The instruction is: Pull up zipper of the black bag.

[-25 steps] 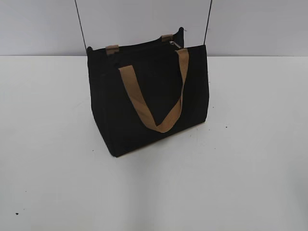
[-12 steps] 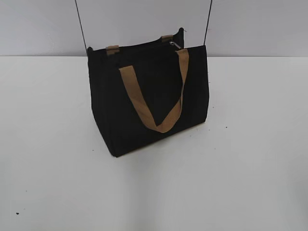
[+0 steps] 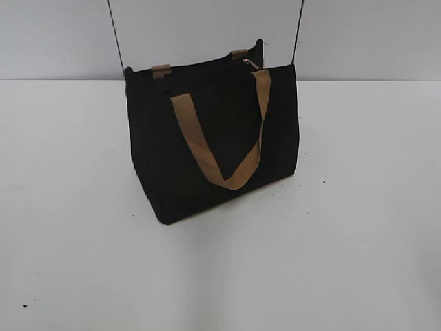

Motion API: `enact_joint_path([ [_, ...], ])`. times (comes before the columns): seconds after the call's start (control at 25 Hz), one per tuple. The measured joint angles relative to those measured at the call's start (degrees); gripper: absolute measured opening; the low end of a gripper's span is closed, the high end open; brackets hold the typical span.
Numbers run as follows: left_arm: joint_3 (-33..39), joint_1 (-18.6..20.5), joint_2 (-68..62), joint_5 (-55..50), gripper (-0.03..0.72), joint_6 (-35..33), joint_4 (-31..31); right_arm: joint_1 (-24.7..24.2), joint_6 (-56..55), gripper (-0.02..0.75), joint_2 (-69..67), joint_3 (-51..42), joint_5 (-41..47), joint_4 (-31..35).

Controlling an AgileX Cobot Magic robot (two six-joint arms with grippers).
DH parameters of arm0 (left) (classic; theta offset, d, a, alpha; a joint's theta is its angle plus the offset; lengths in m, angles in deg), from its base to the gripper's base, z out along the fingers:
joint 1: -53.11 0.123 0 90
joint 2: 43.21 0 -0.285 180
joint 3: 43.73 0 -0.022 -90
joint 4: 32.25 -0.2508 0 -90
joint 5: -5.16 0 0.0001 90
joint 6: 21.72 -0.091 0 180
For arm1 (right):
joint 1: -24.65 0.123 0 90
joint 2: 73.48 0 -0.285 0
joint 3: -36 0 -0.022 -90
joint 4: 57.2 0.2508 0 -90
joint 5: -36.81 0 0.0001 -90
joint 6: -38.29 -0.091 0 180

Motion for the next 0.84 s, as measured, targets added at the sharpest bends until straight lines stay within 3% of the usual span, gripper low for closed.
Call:
enact_joint_path([
  [0.6,0.0,1.11,0.0,0.13,0.371,0.0,1.03,0.0,0.05,0.363,0.0,0.0,0.0,0.0],
  [0.84,0.0,1.11,0.07,0.17,0.323,0.0,1.1,0.0,0.05,0.363,0.0,0.0,0.0,0.0],
])
